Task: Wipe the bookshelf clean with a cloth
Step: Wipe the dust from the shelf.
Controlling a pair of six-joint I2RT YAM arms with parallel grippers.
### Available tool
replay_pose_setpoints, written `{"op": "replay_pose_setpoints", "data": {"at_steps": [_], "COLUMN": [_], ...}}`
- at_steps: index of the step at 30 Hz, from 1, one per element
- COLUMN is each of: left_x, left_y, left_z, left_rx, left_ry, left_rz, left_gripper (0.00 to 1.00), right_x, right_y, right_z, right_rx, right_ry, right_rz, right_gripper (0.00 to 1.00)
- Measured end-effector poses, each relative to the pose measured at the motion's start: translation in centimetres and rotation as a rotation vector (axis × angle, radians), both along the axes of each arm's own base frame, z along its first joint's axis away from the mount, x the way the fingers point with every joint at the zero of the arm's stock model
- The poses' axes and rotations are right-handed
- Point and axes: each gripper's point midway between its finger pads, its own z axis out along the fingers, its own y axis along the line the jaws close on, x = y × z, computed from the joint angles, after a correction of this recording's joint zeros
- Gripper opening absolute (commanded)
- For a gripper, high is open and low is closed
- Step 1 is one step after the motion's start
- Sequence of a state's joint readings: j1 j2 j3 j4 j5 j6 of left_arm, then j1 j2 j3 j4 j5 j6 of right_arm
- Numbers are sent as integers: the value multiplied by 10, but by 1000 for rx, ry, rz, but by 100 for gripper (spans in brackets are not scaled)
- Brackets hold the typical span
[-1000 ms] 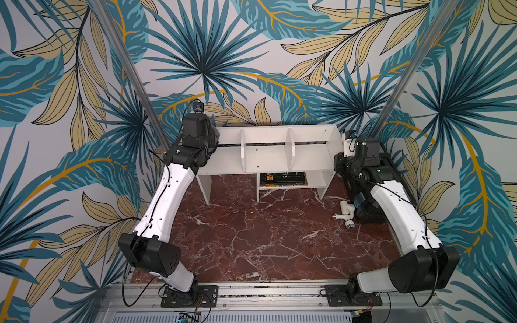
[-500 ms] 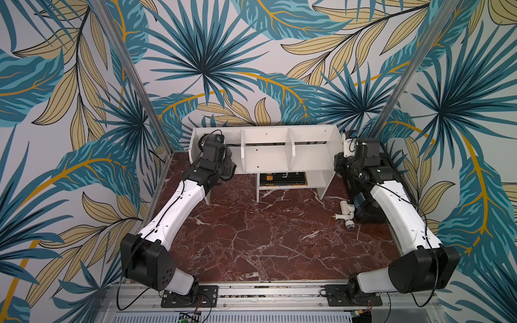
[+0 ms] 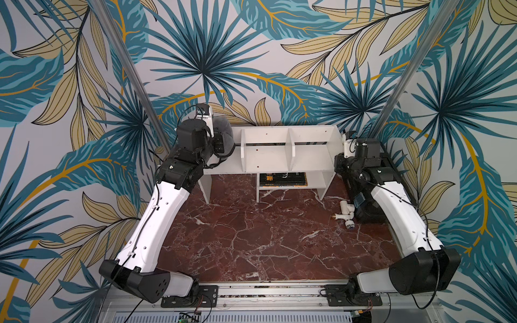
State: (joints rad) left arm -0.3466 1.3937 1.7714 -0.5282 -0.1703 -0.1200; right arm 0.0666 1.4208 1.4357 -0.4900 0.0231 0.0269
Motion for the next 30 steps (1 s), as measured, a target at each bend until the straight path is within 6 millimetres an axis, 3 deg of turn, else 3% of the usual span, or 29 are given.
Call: {"op": "replay_pose_setpoints", "data": {"at_steps": [5,7,10,14,17,20,22,24,27,30], "left_x": [-17,-12,14,61,91,103,103,96,79,53], "left_y": [-57,-74,-90,-117,-139,-164,-182,-199,-215,-213], "left_z": [53,62,62,38,-3,-50,-71,-79,-74,-73], "left_rx": [-40,-50,-55,-52,-29,0,10,15,19,30], "left_ry": [-116,-133,-128,-73,13,115,160,179,171,175], "left_rz": [-192,-235,-245,-247,-251,-275,-302,-338,-379,-386], "left_gripper": [0,0,0,0,0,0,0,0,0,0], "right_x": [0,0,0,0,-1,-1,-1,-1,-2,-2], "right_y": [0,0,0,0,0,0,0,0,0,0], "right_z": [0,0,0,0,0,0,0,0,0,0], "right_rx": [-1,-1,-2,-5,-6,-6,-6,-7,-8,-9], "right_ry": [0,0,1,1,3,5,6,7,9,9], "right_rz": [-4,-5,-5,-8,-8,-8,-8,-9,-10,-11], "right_gripper": [0,0,0,0,0,0,0,0,0,0]}}
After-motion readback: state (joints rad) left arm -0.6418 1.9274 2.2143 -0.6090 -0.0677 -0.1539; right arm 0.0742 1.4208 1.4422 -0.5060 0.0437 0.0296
